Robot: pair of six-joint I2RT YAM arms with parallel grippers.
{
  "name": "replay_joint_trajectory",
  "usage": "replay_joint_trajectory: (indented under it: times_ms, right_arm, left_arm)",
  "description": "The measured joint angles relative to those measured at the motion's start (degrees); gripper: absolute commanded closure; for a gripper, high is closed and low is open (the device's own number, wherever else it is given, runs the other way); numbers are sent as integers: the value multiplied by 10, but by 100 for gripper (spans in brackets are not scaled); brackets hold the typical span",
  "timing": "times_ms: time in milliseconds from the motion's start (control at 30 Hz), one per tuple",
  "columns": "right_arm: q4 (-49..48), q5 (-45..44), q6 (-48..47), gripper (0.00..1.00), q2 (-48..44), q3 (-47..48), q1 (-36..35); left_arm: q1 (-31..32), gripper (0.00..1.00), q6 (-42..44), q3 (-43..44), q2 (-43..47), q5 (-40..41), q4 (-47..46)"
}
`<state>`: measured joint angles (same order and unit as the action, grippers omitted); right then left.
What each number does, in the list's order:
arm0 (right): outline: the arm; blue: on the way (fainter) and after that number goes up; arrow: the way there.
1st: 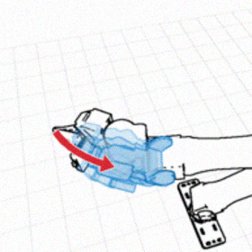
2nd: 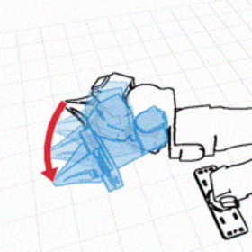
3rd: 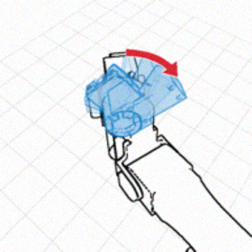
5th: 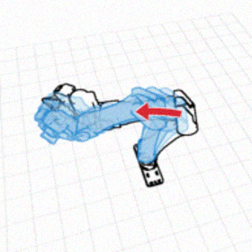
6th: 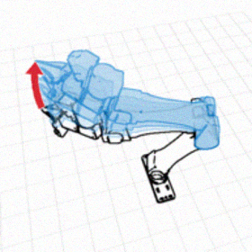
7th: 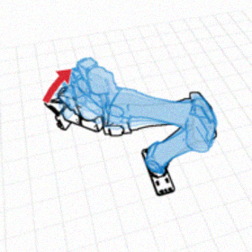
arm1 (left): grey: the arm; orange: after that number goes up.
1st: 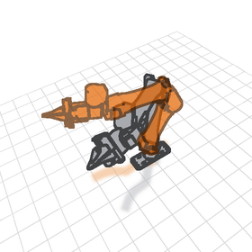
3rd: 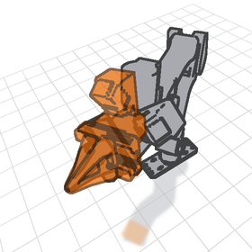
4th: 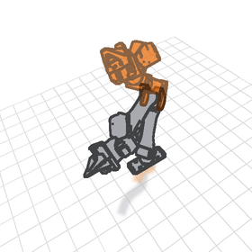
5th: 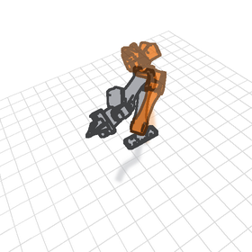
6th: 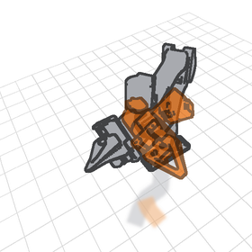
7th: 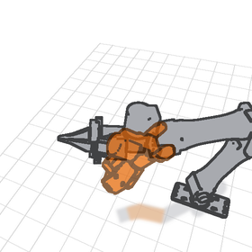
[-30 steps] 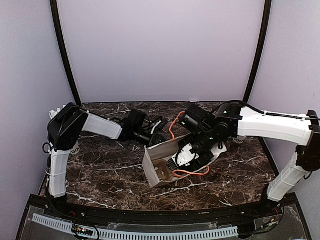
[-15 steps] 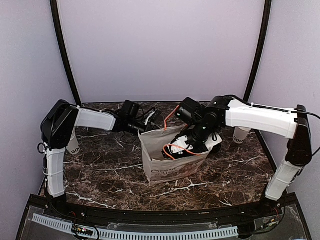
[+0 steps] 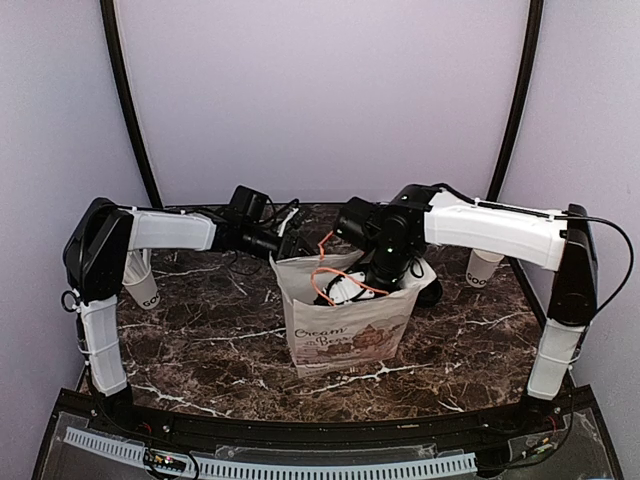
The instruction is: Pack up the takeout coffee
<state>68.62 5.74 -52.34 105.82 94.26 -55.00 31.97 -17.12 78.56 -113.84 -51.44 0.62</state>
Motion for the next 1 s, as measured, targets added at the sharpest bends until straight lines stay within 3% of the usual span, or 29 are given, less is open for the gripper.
replay_joint_trajectory:
  times_ms: [167,700,1000]
  right_arm:
    - [-2,-21,28,57,-8,-16,-27]
    - [-28,-8,37,58,-19,-49,-14]
    - [-5,-3,43,56,1,-23,-13]
  left_arm:
    - [0,52,3,-7,11,2,4]
    - [-3,51,16,-12,23,16,29]
    - [-3,51,15,-32,46,20,29]
